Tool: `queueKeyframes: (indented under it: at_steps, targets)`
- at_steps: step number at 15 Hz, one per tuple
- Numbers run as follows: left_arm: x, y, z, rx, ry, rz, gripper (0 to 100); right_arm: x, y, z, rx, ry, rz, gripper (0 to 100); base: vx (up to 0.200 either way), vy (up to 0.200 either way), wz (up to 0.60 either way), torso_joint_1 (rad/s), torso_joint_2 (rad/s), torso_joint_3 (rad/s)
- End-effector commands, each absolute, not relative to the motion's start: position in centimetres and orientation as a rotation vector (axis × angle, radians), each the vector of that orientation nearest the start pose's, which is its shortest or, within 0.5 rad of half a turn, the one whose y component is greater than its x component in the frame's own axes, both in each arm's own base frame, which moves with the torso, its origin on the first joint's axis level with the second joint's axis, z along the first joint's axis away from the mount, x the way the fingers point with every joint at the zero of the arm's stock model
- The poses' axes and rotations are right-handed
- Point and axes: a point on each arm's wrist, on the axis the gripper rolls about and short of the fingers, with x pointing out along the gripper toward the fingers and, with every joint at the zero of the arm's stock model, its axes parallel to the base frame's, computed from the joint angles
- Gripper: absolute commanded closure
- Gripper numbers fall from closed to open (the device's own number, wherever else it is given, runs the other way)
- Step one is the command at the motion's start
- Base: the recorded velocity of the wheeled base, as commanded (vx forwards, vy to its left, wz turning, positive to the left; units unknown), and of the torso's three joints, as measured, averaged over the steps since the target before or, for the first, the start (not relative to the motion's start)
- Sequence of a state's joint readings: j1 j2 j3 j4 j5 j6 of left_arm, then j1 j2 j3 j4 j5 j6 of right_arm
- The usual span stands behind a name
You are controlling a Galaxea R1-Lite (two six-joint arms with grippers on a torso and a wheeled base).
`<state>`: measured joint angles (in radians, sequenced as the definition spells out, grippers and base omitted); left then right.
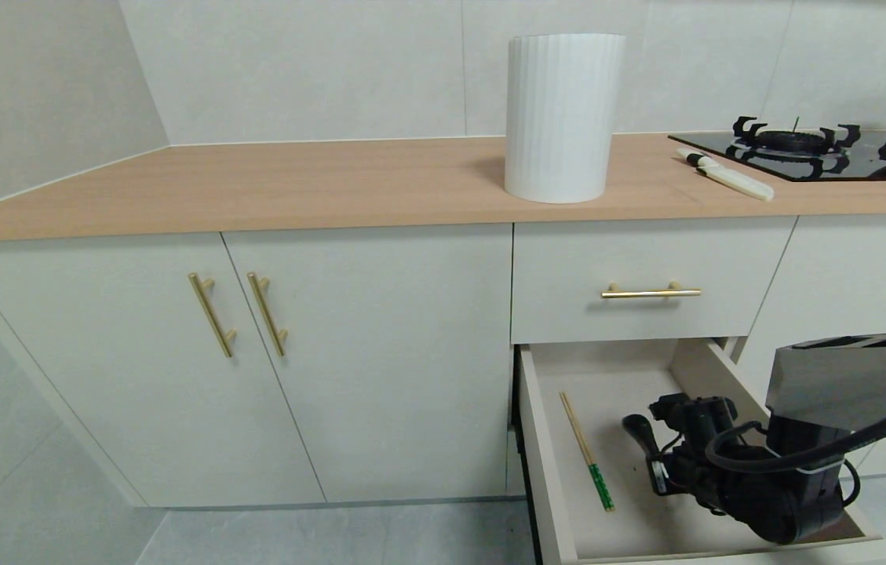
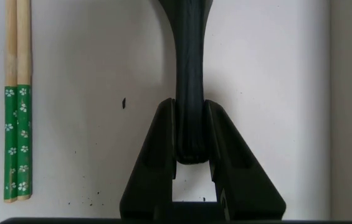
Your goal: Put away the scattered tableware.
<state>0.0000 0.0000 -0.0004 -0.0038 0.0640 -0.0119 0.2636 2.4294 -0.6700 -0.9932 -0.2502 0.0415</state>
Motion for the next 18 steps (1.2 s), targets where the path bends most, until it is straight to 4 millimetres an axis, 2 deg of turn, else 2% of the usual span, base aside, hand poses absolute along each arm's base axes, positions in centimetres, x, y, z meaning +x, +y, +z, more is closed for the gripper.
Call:
queueKeyframes:
  at_steps: [1, 5, 8, 9, 11, 12, 13, 14, 15, 16, 18]
  targets:
    - [-2.3, 0.1, 7.6, -0.012, -0.003, 0.064, 0, 33.1, 8.4, -5.9, -0.155, 0.739, -0.002, 0, 0.000, 0.000, 0.00, 0.000, 0.00, 0.000]
    - [-2.3, 0.1, 7.6, -0.012, -0.003, 0.064, 0, 33.2, 8.4, -5.2, -0.150, 0.719, -0.003, 0, 0.000, 0.000, 0.00, 0.000, 0.00, 0.000]
    - [-2.3, 0.1, 7.6, -0.012, -0.003, 0.064, 0, 32.6, 8.2, -3.0, -0.143, 0.680, -0.006, 0, 0.000, 0.000, 0.00, 0.000, 0.00, 0.000]
    - [-2.3, 0.1, 7.6, -0.012, -0.003, 0.064, 0, 32.2, 8.1, -0.8, -0.131, 0.633, -0.005, 0, 0.000, 0.000, 0.00, 0.000, 0.00, 0.000]
    - [-2.3, 0.1, 7.6, -0.012, -0.003, 0.064, 0, 31.2, 7.8, 2.3, -0.145, 0.611, 0.007, 0, 0.000, 0.000, 0.00, 0.000, 0.00, 0.000]
    - [-2.3, 0.1, 7.6, -0.012, -0.003, 0.064, 0, 31.2, 7.8, 2.3, -0.145, 0.611, 0.007, 0, 0.000, 0.000, 0.00, 0.000, 0.00, 0.000]
    - [-2.3, 0.1, 7.6, -0.012, -0.003, 0.064, 0, 29.7, 7.5, 5.7, -0.142, 0.606, 0.031, 0, 0.000, 0.000, 0.00, 0.000, 0.00, 0.000]
    - [-2.3, 0.1, 7.6, -0.012, -0.003, 0.064, 0, 28.5, 7.3, 7.6, -0.142, 0.614, 0.062, 0, 0.000, 0.000, 0.00, 0.000, 0.00, 0.000]
    - [-2.3, 0.1, 7.6, -0.012, -0.003, 0.064, 0, 27.7, 7.3, 8.8, -0.138, 0.616, 0.085, 0, 0.000, 0.000, 0.00, 0.000, 0.00, 0.000]
    - [-2.3, 0.1, 7.6, -0.012, -0.003, 0.064, 0, 26.4, 7.4, 11.0, -0.128, 0.623, 0.144, 0, 0.000, 0.000, 0.00, 0.000, 0.00, 0.000]
    - [-2.3, 0.2, 7.6, 0.014, -0.006, 0.074, 0, 24.7, 7.5, 13.2, -0.120, 0.649, 0.211, 0, 0.000, 0.000, 0.00, 0.000, 0.00, 0.000]
